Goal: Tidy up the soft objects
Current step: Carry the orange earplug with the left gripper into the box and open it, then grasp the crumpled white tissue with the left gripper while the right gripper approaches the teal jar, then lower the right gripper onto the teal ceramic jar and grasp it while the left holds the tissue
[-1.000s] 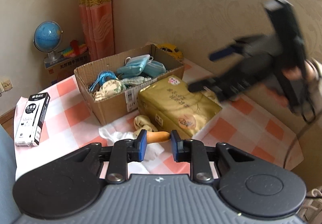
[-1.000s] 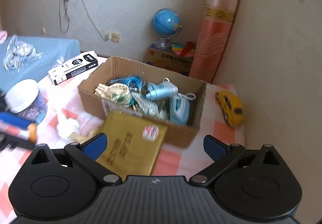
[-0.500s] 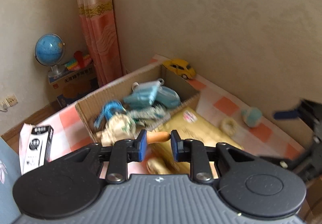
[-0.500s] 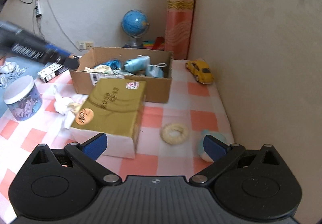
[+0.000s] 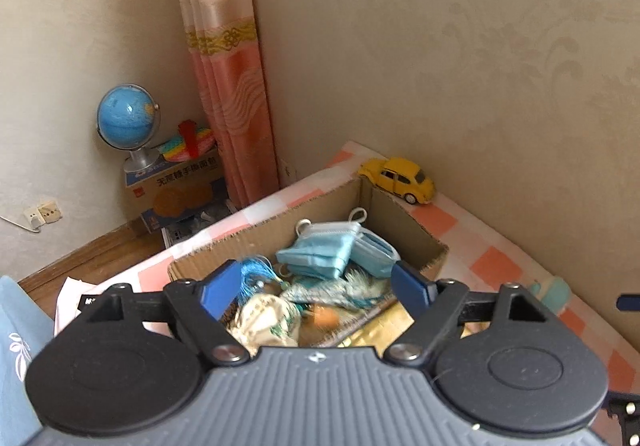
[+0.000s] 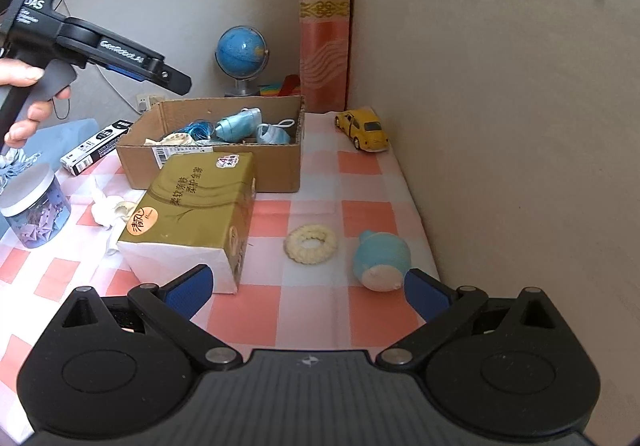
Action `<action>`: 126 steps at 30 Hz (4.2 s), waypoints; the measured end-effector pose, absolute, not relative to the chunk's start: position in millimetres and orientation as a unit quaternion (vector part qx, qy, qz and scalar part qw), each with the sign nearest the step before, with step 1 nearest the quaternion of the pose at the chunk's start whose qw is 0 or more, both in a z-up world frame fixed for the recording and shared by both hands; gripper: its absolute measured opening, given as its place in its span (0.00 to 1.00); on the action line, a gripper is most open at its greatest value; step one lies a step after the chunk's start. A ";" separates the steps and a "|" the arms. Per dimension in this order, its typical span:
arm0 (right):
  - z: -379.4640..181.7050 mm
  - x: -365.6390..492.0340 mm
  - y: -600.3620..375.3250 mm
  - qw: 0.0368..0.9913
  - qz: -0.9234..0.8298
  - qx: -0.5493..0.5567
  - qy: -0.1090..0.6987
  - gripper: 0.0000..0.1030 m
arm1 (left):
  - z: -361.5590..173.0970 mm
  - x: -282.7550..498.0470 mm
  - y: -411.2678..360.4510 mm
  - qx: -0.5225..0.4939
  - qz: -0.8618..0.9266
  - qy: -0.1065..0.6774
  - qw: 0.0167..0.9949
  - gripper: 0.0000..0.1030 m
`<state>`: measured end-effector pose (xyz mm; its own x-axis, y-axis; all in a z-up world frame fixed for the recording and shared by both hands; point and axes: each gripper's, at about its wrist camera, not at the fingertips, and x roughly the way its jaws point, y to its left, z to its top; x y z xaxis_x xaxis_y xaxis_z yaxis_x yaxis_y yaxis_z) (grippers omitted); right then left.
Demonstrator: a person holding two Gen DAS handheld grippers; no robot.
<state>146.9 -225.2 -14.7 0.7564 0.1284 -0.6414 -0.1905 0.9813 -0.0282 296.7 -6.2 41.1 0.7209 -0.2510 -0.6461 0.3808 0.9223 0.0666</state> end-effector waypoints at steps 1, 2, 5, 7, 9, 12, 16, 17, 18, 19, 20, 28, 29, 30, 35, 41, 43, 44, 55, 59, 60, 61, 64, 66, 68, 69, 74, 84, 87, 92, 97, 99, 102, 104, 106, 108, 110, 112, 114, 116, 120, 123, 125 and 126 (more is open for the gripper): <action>-14.8 146.2 -225.7 0.936 0.084 -0.046 0.339 1.00 | 41.5 293.0 -5.9 0.098 -0.171 0.332 0.923 0.85; -14.7 145.4 -226.0 0.936 0.083 -0.046 0.339 1.00 | 42.2 288.3 -4.9 0.097 -0.169 0.331 0.924 0.86; -13.6 142.0 -226.4 0.937 0.083 -0.043 0.337 1.00 | 44.7 272.0 -1.2 0.092 -0.168 0.328 0.925 0.90; -12.6 139.2 -226.4 0.937 0.083 -0.042 0.336 1.00 | 45.6 259.9 0.8 0.088 -0.165 0.326 0.927 0.93; -12.9 136.1 -225.8 0.937 0.082 -0.045 0.336 1.00 | 44.4 244.5 2.8 0.086 -0.158 0.323 0.929 0.95; -15.6 130.8 -225.4 0.937 0.080 -0.050 0.337 1.00 | 40.3 220.3 7.5 0.084 -0.152 0.326 0.929 0.98; -26.7 129.8 -226.6 0.929 0.081 -0.053 0.358 1.00 | 28.4 190.3 13.5 0.076 -0.142 0.337 0.927 0.98; -30.3 130.1 -227.0 0.927 0.078 -0.056 0.363 1.00 | 24.8 183.9 15.3 0.071 -0.141 0.341 0.927 0.98; -34.4 130.7 -227.4 0.925 0.074 -0.061 0.368 1.00 | 20.9 177.7 17.1 0.066 -0.140 0.345 0.926 0.98; -39.1 131.7 -227.9 0.922 0.069 -0.065 0.375 1.00 | 17.7 172.1 18.1 0.062 -0.139 0.348 0.925 0.98; -43.6 132.8 -228.2 0.919 0.065 -0.068 0.382 1.00 | 14.2 167.0 19.3 0.060 -0.138 0.349 0.925 0.98; -65.8 136.9 -230.6 0.904 0.064 -0.066 0.417 1.00 | -22.2 146.8 14.5 0.087 -0.134 0.374 0.913 0.98; -67.6 137.5 -230.0 0.903 0.063 -0.068 0.419 1.00 | -27.3 146.9 14.9 0.088 -0.130 0.378 0.912 0.98; -69.8 138.7 -229.0 0.902 0.062 -0.070 0.423 1.00 | -31.3 146.7 14.9 0.089 -0.125 0.380 0.912 0.98; -74.4 142.8 -227.2 0.897 0.063 -0.071 0.431 1.00 | -47.1 151.2 13.4 0.100 -0.104 0.381 0.913 0.98; -75.6 138.6 -227.5 0.897 0.085 -0.070 0.428 1.00 | -55.1 163.3 13.8 0.102 -0.093 0.379 0.915 0.98; -76.0 135.0 -227.3 0.898 0.094 -0.072 0.424 1.00 | -56.6 169.5 13.9 0.098 -0.091 0.378 0.916 0.98; -76.5 133.1 -227.6 0.900 0.096 -0.072 0.419 1.00 | -56.8 172.4 14.3 0.094 -0.090 0.379 0.916 0.98; -76.1 137.1 -225.1 0.901 0.084 -0.068 0.421 1.00 | -54.5 197.8 17.8 0.083 -0.082 0.366 0.923 0.98; -76.4 136.9 -224.5 0.901 0.082 -0.068 0.420 1.00 | -58.6 199.7 26.2 0.076 -0.075 0.373 0.922 0.98; -76.3 136.3 -224.7 0.901 0.082 -0.067 0.420 1.00 | -58.9 200.0 28.5 0.073 -0.077 0.373 0.922 0.98; -76.3 136.1 -224.7 0.901 0.082 -0.067 0.420 1.00 | -58.6 200.1 30.9 0.068 -0.078 0.372 0.922 0.98; -76.4 136.0 -224.6 0.902 0.081 -0.067 0.419 1.00 | -55.7 202.0 37.1 0.047 -0.084 0.362 0.927 0.95; -76.4 135.4 -224.7 0.903 0.081 -0.067 0.417 1.00 | -52.0 203.2 41.0 0.027 -0.092 0.352 0.931 0.92; -76.6 135.2 -224.5 0.903 0.080 -0.067 0.416 1.00 | -49.4 205.8 43.2 0.018 -0.095 0.346 0.933 0.80; -76.7 135.1 -224.5 0.903 0.080 -0.067 0.416 1.00 | -49.1 208.2 43.2 0.018 -0.098 0.348 0.932 0.78; -76.7 134.9 -224.6 0.903 0.080 -0.067 0.416 1.00 | -54.6 219.2 46.3 0.017 -0.105 0.364 0.925 0.59; -76.7 134.8 -224.7 0.904 0.079 -0.066 0.416 1.00 | -62.0 224.6 50.7 0.007 -0.120 0.374 0.920 0.49; -76.4 135.0 -223.9 0.904 0.077 -0.065 0.415 1.00 | -59.8 222.0 54.6 0.002 -0.124 0.373 0.919 0.43; -76.6 134.9 -223.8 0.904 0.079 -0.066 0.414 1.00 | -55.9 206.9 59.5 -0.003 -0.138 0.389 0.911 0.43; -76.1 135.1 -225.0 0.904 0.080 -0.067 0.415 1.00 | -53.4 180.8 56.0 -0.002 -0.165 0.411 0.897 0.43; -75.9 135.6 -225.7 0.903 0.080 -0.066 0.417 1.00 | -55.0 171.8 52.4 -0.005 -0.171 0.415 0.893 0.44; -75.1 137.7 -226.1 0.901 0.079 -0.066 0.422 1.00 | -57.0 163.6 46.8 -0.001 -0.170 0.409 0.897 0.46; -75.2 138.3 -225.8 0.900 0.078 -0.067 0.423 1.00 | -58.7 162.7 45.9 -0.003 -0.169 0.408 0.897 0.51; -75.4 138.7 -225.6 0.900 0.078 -0.066 0.424 1.00 | -61.6 164.0 46.6 -0.010 -0.172 0.411 0.895 0.52; -75.8 140.0 -226.3 0.901 0.073 -0.064 0.424 1.00 | -63.5 164.5 46.9 -0.013 -0.173 0.410 0.895 0.52; -76.1 141.3 -228.2 0.902 0.064 -0.059 0.423 1.00 | -64.1 165.6 47.3 -0.018 -0.173 0.408 0.896 0.52; -76.1 143.1 -229.6 0.902 0.060 -0.057 0.423 1.00 | -65.1 167.3 47.1 -0.021 -0.173 0.405 0.898 0.52; -75.6 146.1 -231.3 0.901 0.056 -0.056 0.426 1.00 | -66.9 169.3 46.7 -0.026 -0.176 0.405 0.897 0.51; -74.3 150.4 -233.0 0.899 0.053 -0.056 0.431 1.00 | -68.0 170.8 47.6 -0.037 -0.180 0.405 0.896 0.43; -65.0 159.7 -235.2 0.903 0.048 -0.066 0.421 1.00 | -67.5 172.3 48.2 -0.043 -0.180 0.403 0.896 0.42; -55.8 168.8 -238.2 0.910 0.053 -0.068 0.405 0.99 | -67.6 172.1 48.0 -0.042 -0.179 0.403 0.896 0.42; -51.5 177.8 -238.3 0.913 0.052 -0.075 0.397 0.98 | -67.7 172.3 47.4 -0.042 -0.179 0.404 0.896 0.42; -50.3 182.2 -238.2 0.915 0.051 -0.077 0.392 0.96 | -67.8 172.5 46.9 -0.042 -0.178 0.404 0.896 0.42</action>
<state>182.2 -238.2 -50.3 0.6870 0.0333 -0.7259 -0.1548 0.9827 -0.1015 172.5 46.9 -67.8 0.6108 -0.3532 -0.7087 0.2855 0.9330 -0.2190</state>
